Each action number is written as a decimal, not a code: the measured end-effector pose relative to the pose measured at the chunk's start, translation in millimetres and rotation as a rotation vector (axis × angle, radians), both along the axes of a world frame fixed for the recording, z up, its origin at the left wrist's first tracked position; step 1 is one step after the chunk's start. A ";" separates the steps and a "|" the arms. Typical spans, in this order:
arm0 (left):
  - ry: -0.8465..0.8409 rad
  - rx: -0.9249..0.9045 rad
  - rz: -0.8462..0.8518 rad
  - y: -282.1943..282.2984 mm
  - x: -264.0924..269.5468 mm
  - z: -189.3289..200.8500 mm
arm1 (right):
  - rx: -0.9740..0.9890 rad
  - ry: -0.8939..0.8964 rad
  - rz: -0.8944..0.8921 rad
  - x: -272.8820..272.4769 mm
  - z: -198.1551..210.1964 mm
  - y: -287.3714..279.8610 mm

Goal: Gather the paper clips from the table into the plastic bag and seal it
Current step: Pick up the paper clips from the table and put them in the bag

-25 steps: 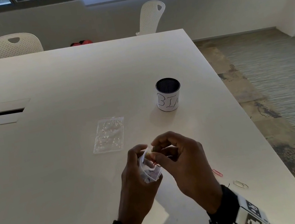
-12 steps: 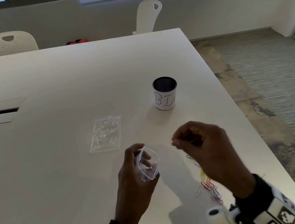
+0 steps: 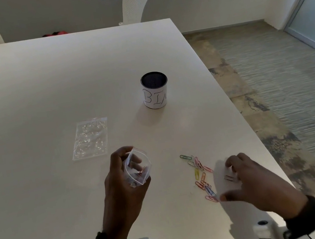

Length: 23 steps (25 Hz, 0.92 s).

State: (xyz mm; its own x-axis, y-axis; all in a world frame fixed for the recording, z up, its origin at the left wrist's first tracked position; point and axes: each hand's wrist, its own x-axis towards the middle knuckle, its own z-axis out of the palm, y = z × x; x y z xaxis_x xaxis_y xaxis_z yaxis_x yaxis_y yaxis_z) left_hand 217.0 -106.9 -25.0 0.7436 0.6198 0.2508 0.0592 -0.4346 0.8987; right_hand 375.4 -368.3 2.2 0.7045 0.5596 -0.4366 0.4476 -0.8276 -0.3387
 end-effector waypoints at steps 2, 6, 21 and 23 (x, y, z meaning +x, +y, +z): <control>0.002 0.000 0.002 -2.2 0.7 1.1 | 0.023 0.053 -0.005 -12.0 -2.9 9.1; 0.017 0.011 0.003 -2.2 0.4 0.6 | 0.204 0.007 -0.103 -20.2 -14.4 38.1; 0.017 0.046 0.031 -0.6 -1.9 3.3 | 0.185 -0.181 0.196 -6.9 -7.1 70.1; 0.013 0.038 0.033 -1.2 -1.7 3.1 | 0.190 -0.196 0.220 -9.1 -6.5 72.1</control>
State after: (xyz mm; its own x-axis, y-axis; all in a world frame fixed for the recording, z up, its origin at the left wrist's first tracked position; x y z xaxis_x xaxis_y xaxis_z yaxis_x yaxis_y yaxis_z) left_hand 215.3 -108.2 -21.9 0.7264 0.6342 0.2648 0.0857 -0.4659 0.8807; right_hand 366.3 -296.2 -4.3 0.6182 0.7655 -0.1784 0.6801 -0.6348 -0.3668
